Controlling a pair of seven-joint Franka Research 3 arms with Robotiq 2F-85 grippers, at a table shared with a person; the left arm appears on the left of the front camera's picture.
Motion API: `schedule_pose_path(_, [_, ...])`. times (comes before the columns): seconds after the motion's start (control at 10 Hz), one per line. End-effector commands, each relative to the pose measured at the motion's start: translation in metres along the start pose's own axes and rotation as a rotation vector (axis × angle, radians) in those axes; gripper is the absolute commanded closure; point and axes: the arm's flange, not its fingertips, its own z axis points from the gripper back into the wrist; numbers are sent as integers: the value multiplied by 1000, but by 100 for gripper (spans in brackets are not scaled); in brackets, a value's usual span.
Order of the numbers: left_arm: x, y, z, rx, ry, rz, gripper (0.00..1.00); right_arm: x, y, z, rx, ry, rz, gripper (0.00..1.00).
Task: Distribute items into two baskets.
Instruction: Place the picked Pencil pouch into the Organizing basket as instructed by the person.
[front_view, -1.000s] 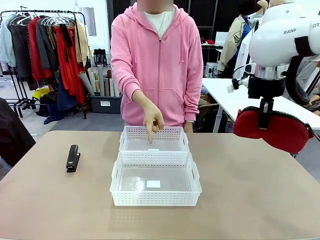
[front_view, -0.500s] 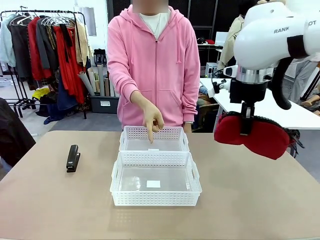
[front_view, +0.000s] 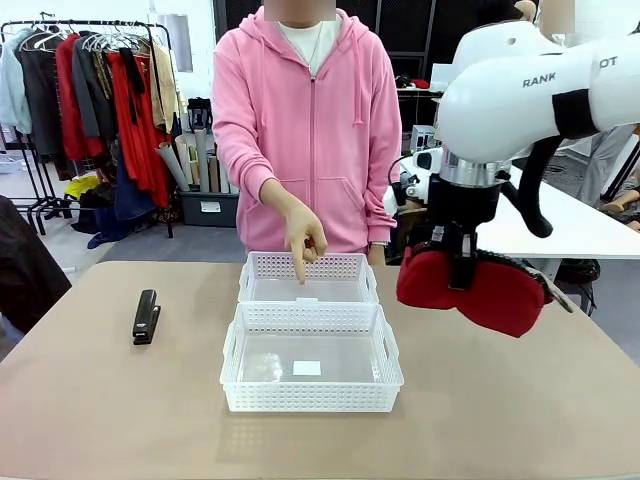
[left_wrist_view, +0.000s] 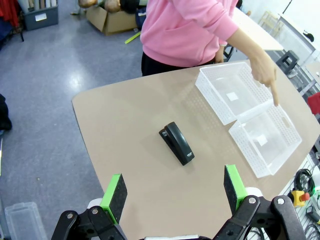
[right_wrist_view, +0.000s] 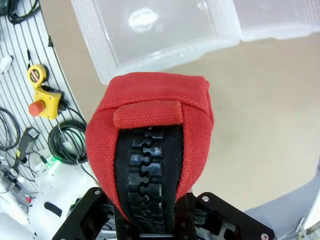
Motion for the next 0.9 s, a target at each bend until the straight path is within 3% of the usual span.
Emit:
schedule_pose_path(0.0, [0, 2, -1, -15, -24, -14, 0, 15, 10, -7, 19, -74, 75, 100])
schedule_pose_path(0.8, [0, 2, -1, -15, -24, -14, 0, 110, 53, -34, 15, -67, 283, 100])
